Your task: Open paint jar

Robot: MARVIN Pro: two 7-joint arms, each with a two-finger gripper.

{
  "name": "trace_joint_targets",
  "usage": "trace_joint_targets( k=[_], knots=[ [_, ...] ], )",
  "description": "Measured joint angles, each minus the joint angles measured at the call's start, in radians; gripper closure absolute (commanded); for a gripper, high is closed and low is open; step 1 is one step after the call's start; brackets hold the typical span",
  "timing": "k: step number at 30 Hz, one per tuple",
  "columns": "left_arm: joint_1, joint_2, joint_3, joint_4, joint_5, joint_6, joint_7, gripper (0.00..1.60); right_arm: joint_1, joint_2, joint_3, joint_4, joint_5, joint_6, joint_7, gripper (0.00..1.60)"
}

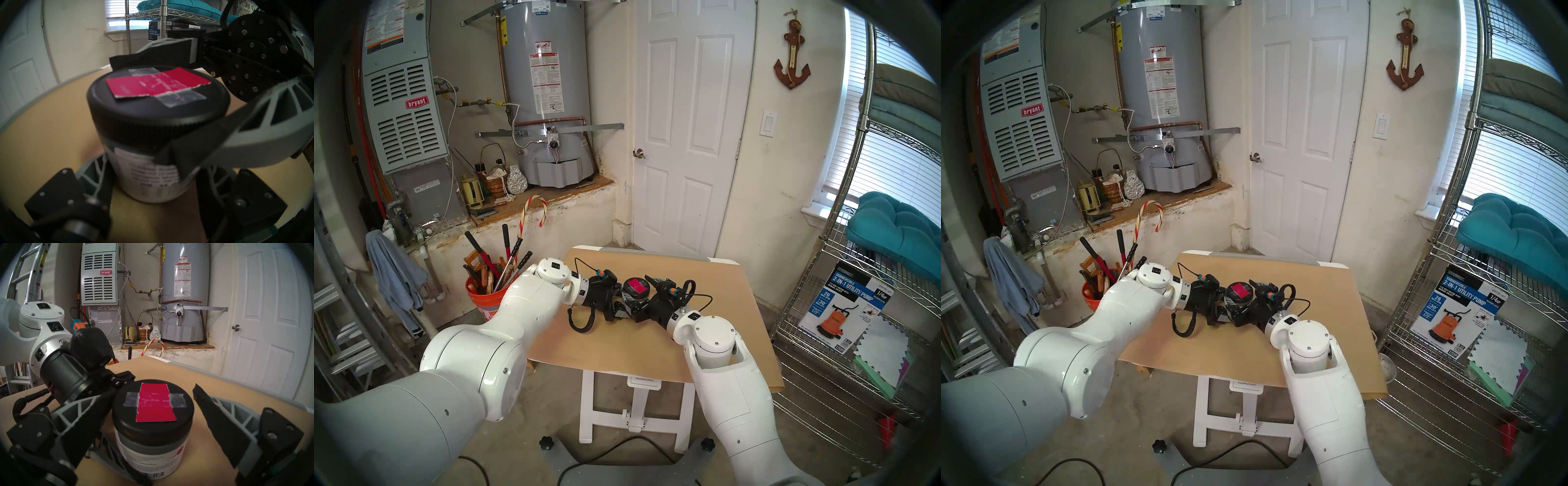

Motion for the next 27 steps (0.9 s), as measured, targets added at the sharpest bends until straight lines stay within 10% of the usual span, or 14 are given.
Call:
trace_joint_targets(
  k=[1,3,27],
  knots=[
    [-0.001,0.000,0.000,0.001,0.000,-0.001,0.000,1.60,0.001,0.000,0.000,0.002,0.003,0.000,0.005,0.82],
    [-0.001,0.000,0.001,0.002,-0.001,-0.003,0.000,1.60,0.004,0.000,0.002,0.006,0.007,0.000,0.010,1.00],
    [0.005,0.005,0.009,-0.017,-0.002,0.007,0.000,1.60,0.162,0.102,0.024,0.204,0.095,-0.098,0.300,1.20]
  ],
)
